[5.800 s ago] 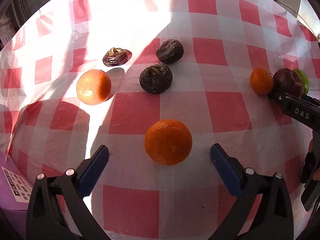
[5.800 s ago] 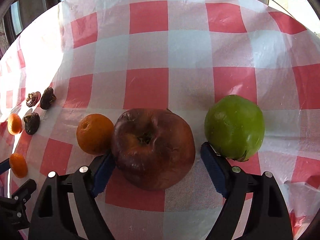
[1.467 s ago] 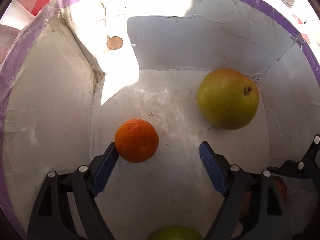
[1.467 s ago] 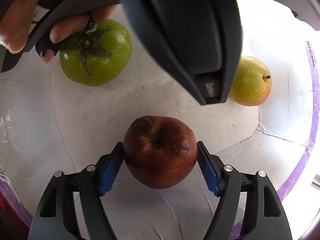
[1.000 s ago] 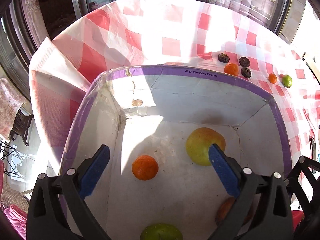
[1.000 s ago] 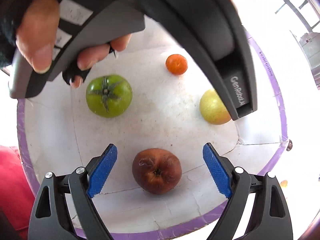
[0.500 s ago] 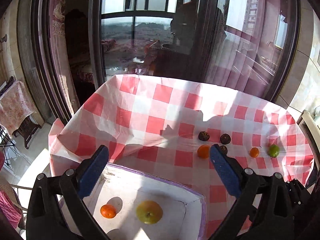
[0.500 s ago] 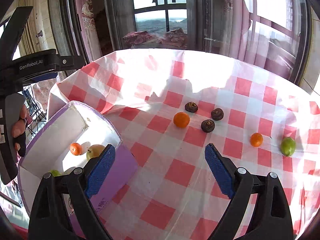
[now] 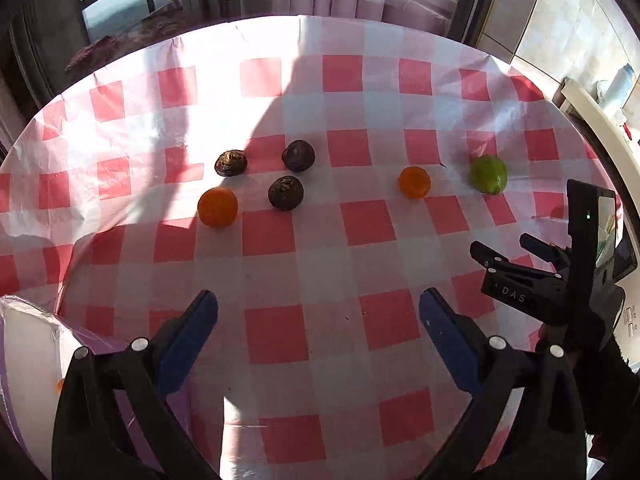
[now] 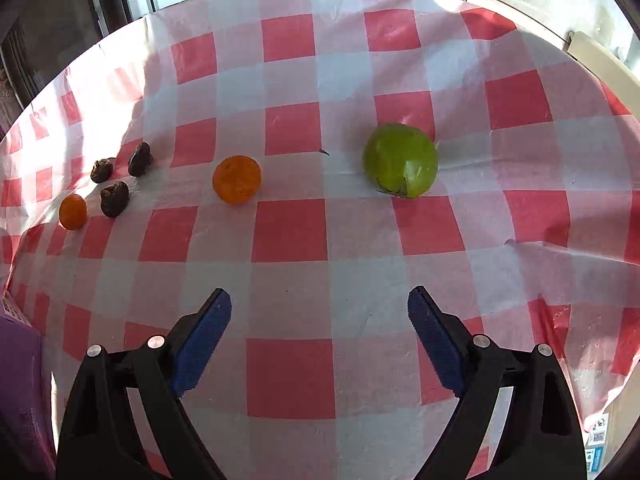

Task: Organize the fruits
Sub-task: 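Grasp the green lime with the right gripper while the left grasps another orange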

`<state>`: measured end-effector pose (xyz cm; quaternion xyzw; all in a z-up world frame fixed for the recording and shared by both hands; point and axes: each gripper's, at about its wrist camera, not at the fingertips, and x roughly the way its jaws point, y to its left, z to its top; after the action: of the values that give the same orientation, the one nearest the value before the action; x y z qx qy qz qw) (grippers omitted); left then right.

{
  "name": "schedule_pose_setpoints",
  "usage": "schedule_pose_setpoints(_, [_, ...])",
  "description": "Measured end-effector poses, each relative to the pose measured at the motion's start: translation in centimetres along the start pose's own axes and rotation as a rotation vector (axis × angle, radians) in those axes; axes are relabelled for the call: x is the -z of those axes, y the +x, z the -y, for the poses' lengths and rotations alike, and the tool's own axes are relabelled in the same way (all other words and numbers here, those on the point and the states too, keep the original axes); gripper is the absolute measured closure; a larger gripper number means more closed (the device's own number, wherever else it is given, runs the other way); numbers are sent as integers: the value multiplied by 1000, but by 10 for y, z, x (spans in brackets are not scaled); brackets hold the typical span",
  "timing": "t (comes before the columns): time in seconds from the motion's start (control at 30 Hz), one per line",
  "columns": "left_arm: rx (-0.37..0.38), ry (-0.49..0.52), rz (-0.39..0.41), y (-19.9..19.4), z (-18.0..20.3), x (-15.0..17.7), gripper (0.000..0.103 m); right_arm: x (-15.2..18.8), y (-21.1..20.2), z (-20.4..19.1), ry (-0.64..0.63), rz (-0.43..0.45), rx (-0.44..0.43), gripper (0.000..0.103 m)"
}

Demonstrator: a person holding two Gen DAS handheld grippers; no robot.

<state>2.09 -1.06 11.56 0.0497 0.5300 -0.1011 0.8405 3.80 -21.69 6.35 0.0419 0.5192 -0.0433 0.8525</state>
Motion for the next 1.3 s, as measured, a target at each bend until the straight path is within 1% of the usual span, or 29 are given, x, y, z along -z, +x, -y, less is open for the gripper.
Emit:
schedule_pose_setpoints(0.13, [-6,68,-93,36,25,6,2,-20,30,21,16,-1,25,18])
schedule_pose_setpoints(0.27, [-17,104,-142,67,41,0,2,-42,53,39,58,19,32,18])
schedule_pose_setpoints(0.33, [-16,119,-152,83,49,-7,2,-50,63,46,79,23,33,18])
schedule_pose_setpoints(0.37, [-16,130,-152,90,53,-11,2,-53,67,49,84,24,33,20])
schedule_pose_setpoints(0.4, [-17,145,-144,97,58,-15,2,-56,70,51,84,26,35,23])
schedule_pose_setpoints(0.43, [-15,162,-130,103,63,-20,2,-59,73,53,87,28,36,23])
schedule_pose_setpoints(0.53, [-8,228,-71,116,78,-34,2,-63,79,58,104,41,29,22])
schedule_pose_setpoints(0.7, [-18,327,0,139,98,-58,3,-60,82,59,76,80,29,21])
schedule_pose_setpoints(0.77, [-25,343,20,147,102,-67,3,-58,83,61,67,99,33,23])
schedule_pose_setpoints(0.83, [-30,354,39,155,104,-75,4,-55,81,66,87,113,37,30])
schedule_pose_setpoints(0.87, [-29,358,48,159,105,-79,8,-54,79,69,102,121,34,33])
schedule_pose_setpoints(1.0, [-2,374,42,172,103,-87,19,-50,77,73,111,128,23,33])
schedule_pose_setpoints(1.03, [9,374,56,173,102,-88,20,-49,77,74,109,128,24,33])
schedule_pose_setpoints(1.13, [17,372,64,175,98,-91,20,-46,77,72,104,126,25,33])
schedule_pose_setpoints(1.2, [21,381,73,182,103,-96,21,-51,75,69,99,123,30,32])
schedule_pose_setpoints(1.23, [35,388,73,184,106,-99,23,-51,74,68,97,122,33,32])
schedule_pose_setpoints(1.3, [69,404,68,185,109,-104,35,-53,73,67,96,120,37,32])
